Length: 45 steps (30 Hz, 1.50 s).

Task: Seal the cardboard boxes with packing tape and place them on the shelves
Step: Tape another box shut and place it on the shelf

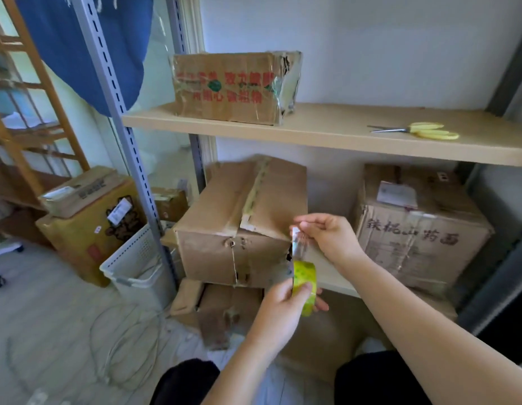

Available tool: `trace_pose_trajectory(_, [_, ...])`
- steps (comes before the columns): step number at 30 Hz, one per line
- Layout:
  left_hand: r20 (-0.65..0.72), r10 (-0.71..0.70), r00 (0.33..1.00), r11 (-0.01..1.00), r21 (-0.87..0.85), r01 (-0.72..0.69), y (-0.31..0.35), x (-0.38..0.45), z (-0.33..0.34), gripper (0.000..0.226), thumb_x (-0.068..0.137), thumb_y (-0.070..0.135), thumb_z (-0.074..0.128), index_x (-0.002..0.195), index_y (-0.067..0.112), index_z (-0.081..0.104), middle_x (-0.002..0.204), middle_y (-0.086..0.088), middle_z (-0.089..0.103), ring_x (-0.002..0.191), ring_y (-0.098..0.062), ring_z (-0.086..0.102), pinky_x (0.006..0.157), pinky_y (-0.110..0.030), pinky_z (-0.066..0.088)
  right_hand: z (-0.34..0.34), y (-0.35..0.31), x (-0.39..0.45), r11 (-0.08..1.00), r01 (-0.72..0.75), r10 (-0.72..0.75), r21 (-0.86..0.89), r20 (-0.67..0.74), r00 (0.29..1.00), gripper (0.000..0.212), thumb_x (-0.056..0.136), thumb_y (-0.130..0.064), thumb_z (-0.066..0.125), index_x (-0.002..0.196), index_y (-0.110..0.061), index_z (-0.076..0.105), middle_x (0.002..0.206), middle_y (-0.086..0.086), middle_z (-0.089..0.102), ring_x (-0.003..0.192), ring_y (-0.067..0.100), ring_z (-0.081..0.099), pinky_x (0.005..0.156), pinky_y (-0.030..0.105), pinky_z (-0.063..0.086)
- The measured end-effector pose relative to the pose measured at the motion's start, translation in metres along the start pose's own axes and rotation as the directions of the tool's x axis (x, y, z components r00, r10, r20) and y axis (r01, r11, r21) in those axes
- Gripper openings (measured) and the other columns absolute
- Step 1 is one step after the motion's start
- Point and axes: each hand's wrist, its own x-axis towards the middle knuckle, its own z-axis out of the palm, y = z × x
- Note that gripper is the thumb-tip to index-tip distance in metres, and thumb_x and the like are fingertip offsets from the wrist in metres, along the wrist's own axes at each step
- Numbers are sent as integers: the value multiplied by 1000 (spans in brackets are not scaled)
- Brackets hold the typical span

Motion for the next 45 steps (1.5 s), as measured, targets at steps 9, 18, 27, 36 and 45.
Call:
trace_pose_trajectory(9, [-145,-74,987,997,-36,70,-36,44,-12,51,104,41,42,81,3,67,63,-12,72,57,-17,65,59,-29,51,17,10,47,993,116,-116,-5,-119,986,22,95,-2,61,89,-18,75,84,6,77,85,19,75,88,34,57])
trace_pose_trajectory(18, [-216,24,976,997,-66,-39,-57,42,6,45,104,36,42,86,1,63,62,-9,70,59,-14,65,61,-18,49,15,33,59,835,254,-294,-487,-6,956,17,95,-23,65,107,-26,76,97,-13,76,100,-2,67,100,31,50])
trace_pose_trajectory(27, [-173,25,985,994,-99,-43,-76,55,4,43,105,34,44,86,0,62,62,-12,70,57,-15,64,60,-22,50,16,14,48,470,310,-369,-827,135,920,58,95,-31,64,148,-29,43,162,-9,19,149,16,22,117,35,32])
trace_pose_trajectory(36, [-159,90,983,990,-90,-105,-83,63,-4,48,105,39,42,84,-1,61,61,-14,69,54,-19,64,57,-27,51,12,31,36,136,568,-71,-812,563,823,75,101,-49,36,158,-20,-4,164,-5,-9,151,8,-7,120,23,-10])
trace_pose_trajectory(45, [-129,77,989,991,-104,-90,-120,46,7,30,105,33,45,96,11,63,80,-9,74,77,-24,68,79,-37,53,16,34,40,145,585,-93,-798,577,811,71,102,-42,40,158,-21,2,165,-4,0,152,12,-2,119,25,-9])
